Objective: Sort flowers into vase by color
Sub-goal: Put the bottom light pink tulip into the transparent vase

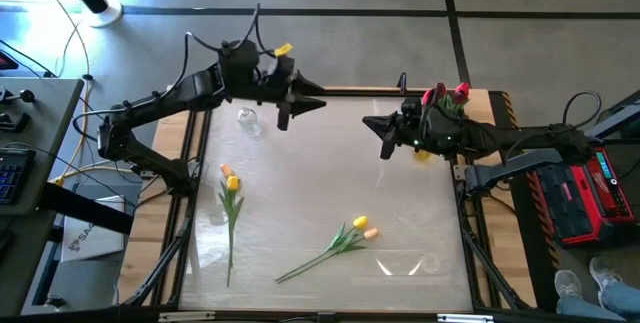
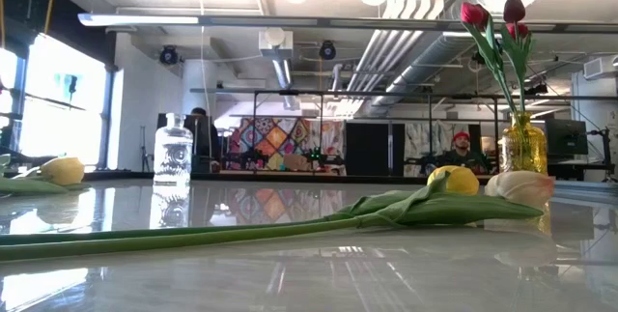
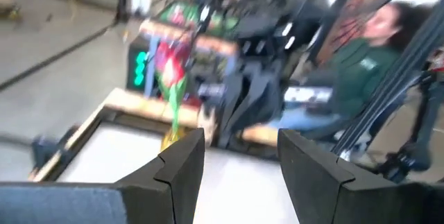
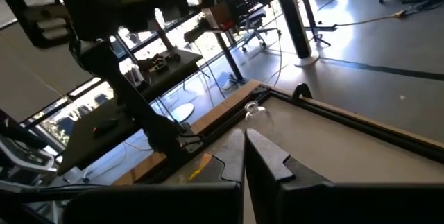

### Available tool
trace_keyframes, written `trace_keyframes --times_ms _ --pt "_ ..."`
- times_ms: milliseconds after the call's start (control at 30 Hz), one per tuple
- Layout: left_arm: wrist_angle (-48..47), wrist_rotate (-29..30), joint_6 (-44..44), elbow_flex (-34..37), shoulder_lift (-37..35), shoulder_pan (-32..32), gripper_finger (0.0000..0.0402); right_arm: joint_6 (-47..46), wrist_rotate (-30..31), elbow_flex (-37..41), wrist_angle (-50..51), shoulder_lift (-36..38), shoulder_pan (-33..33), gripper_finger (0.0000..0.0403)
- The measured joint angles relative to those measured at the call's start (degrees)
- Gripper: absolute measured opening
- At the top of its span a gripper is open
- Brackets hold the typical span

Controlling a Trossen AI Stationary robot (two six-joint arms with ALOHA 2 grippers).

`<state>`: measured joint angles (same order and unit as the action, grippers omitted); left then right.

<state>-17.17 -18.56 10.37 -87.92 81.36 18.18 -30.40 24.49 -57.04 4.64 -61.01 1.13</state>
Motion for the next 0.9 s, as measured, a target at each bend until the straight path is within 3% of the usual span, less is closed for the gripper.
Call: trace_keyframes --times_ms 133,367,600,900 --pt "-6.72 6.09 -2.38 0.02 0.00 -3.00 0.0172 -1.88 1.09 0.00 0.00 0.00 1.13 0.0000" --pt "-12.34 17.00 -5.53 0.02 0.00 -9.57 0.0172 -4.57 10.05 0.00 3.93 -0.15 5.31 0.0000" --pt "-11.75 17.80 -3.08 1.98 -0.11 -13.70 0.0172 -6.48 10.44 0.00 4.15 -0.15 6.12 0.0000" --pt "1.48 17.86 6.99 16.96 0.02 -20.76 0.0172 -9.87 10.39 0.00 4.07 -0.66 6.80 0.0000"
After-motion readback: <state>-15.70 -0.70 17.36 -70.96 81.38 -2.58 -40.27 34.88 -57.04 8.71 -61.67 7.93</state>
